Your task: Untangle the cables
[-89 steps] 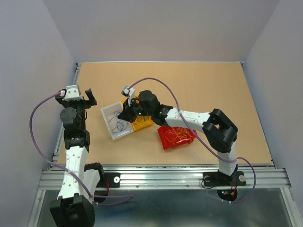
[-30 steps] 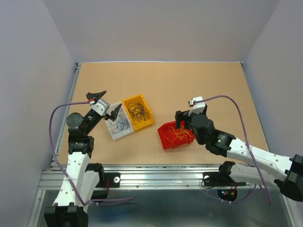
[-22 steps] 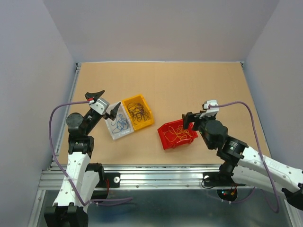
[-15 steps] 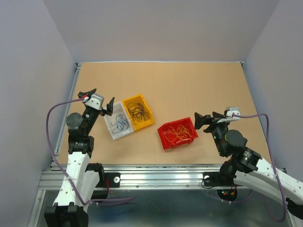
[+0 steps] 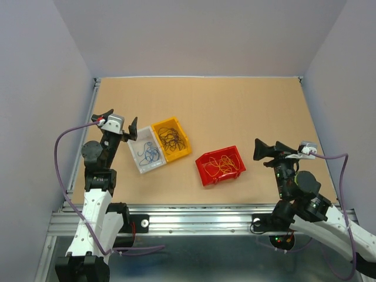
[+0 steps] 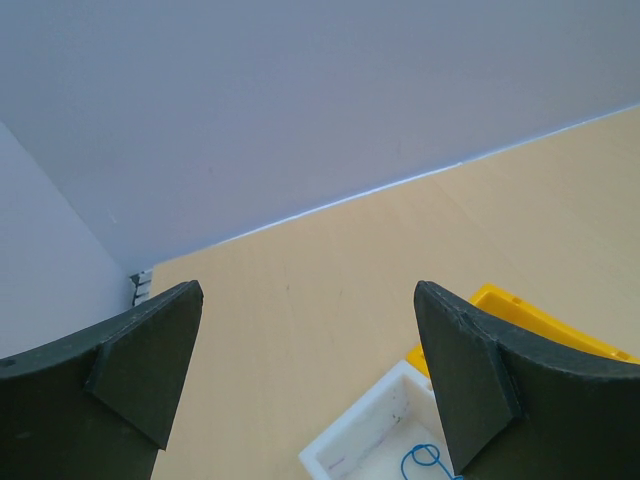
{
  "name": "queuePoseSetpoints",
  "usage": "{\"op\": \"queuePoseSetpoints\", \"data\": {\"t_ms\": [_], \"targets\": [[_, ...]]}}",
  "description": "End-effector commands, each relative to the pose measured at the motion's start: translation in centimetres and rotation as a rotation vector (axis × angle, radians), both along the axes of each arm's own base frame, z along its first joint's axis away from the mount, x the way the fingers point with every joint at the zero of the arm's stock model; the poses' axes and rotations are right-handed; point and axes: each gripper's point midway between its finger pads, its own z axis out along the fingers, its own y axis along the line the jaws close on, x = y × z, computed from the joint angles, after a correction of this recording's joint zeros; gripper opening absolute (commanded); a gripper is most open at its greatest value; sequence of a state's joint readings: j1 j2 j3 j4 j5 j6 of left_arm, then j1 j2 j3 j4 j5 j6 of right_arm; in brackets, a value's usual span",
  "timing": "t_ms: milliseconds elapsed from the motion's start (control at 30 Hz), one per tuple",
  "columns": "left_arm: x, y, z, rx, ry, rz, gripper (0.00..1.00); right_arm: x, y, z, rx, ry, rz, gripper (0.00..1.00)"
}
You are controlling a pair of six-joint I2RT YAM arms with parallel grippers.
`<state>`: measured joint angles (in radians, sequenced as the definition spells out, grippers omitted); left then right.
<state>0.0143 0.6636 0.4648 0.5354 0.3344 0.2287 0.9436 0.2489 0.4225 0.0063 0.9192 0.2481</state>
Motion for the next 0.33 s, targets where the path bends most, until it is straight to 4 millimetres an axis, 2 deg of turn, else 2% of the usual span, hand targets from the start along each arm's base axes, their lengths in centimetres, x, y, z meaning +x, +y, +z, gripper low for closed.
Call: {"op": "queuePoseSetpoints", "data": {"t_ms": [0, 300], "targets": [[-0.4, 0.18, 1.65, -0.009, -0.072, 0.01, 0.98, 0.22, -0.3, -0.23, 0.024, -0.002, -0.032, 0.96], [-0.42, 0.1, 1.64, -0.014, -0.071, 0.005, 0.98, 0.23, -0.25, -0.22, 0.035, -0.003, -0.031, 0.97]]}}
